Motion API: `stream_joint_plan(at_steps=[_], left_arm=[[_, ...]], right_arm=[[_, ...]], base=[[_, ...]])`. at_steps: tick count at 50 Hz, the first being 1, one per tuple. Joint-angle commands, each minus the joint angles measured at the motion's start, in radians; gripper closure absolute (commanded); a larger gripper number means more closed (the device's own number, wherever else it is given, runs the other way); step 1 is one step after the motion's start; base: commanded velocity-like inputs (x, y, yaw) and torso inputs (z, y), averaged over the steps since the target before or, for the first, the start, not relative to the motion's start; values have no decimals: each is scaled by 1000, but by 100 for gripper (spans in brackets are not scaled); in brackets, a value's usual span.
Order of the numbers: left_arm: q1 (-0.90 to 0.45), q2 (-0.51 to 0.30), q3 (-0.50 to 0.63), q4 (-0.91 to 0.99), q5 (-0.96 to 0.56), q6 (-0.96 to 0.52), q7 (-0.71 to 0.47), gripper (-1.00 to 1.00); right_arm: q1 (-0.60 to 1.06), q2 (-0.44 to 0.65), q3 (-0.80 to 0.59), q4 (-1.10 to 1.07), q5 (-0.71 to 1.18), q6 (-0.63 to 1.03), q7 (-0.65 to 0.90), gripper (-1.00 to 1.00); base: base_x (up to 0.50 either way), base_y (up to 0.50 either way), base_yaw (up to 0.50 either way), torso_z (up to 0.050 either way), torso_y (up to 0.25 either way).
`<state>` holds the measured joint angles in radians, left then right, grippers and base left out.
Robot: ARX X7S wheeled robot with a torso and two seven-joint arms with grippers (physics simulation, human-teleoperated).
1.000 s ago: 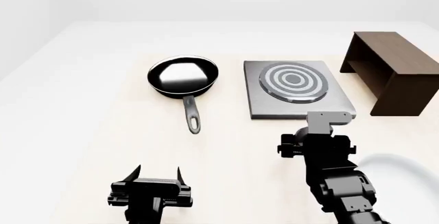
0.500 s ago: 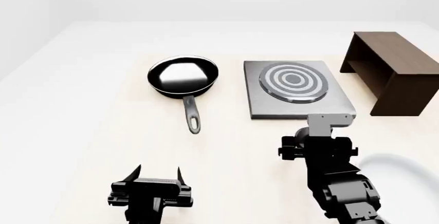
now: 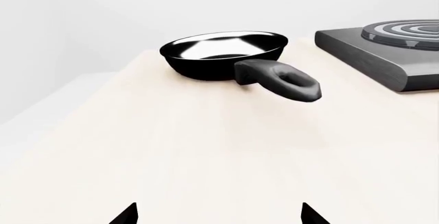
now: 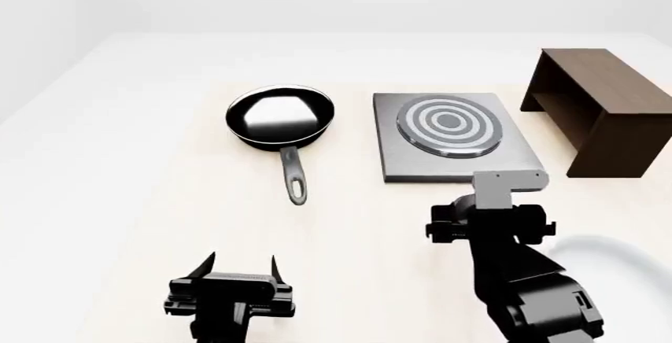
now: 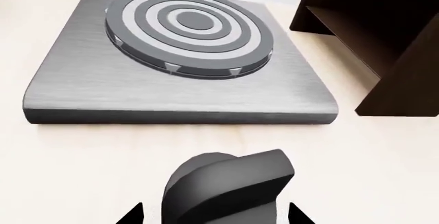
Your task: Turn on the stove.
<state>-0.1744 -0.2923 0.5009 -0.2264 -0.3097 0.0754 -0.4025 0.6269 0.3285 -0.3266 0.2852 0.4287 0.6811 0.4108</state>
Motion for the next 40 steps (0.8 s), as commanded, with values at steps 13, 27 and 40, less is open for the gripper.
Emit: stream_joint_plan(at_steps=[13, 27, 40], left_arm=[[14, -16, 3, 50, -4, -14, -15, -100], [41, -42, 6, 147, -1, -63, -53, -100], [71, -63, 12, 226, 7, -78, -76, -100]], right_arm=[[-222, 53, -10, -397, 44, 58, 77, -100], [-408, 107, 29, -620, 75, 36, 128, -100], [-636, 160, 48, -780, 62, -70, 151, -100]], base=[[0, 0, 0, 0, 0], [0, 0, 0, 0, 0], [0, 0, 0, 0, 0]])
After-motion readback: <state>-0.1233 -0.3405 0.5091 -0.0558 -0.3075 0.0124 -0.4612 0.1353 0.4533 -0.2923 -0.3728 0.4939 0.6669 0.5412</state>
